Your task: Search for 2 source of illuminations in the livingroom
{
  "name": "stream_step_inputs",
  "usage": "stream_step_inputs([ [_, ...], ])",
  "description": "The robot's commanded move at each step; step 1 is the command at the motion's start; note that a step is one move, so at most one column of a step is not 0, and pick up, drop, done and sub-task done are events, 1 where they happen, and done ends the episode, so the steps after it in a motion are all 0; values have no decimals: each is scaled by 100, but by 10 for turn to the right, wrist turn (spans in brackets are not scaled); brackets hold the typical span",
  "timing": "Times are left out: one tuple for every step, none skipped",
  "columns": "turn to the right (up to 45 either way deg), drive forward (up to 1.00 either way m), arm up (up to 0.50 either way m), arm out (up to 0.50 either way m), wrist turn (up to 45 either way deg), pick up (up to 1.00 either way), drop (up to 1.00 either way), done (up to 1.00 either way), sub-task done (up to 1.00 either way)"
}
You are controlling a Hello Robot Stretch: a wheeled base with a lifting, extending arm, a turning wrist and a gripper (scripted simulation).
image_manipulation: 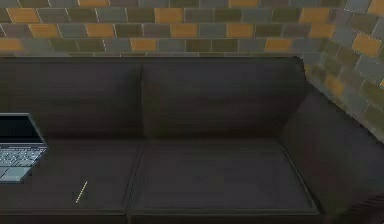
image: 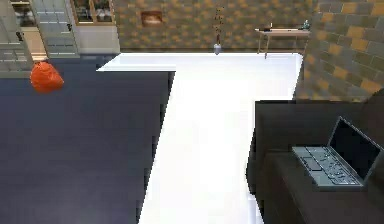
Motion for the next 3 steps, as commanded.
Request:
stream_step_inputs([
  [-450,0,0,0,0,0,0,0,0],
  [-450,0,0,0,0,0,0,0,0],
  [0,5,0,0,0,0,0,0,0],
])
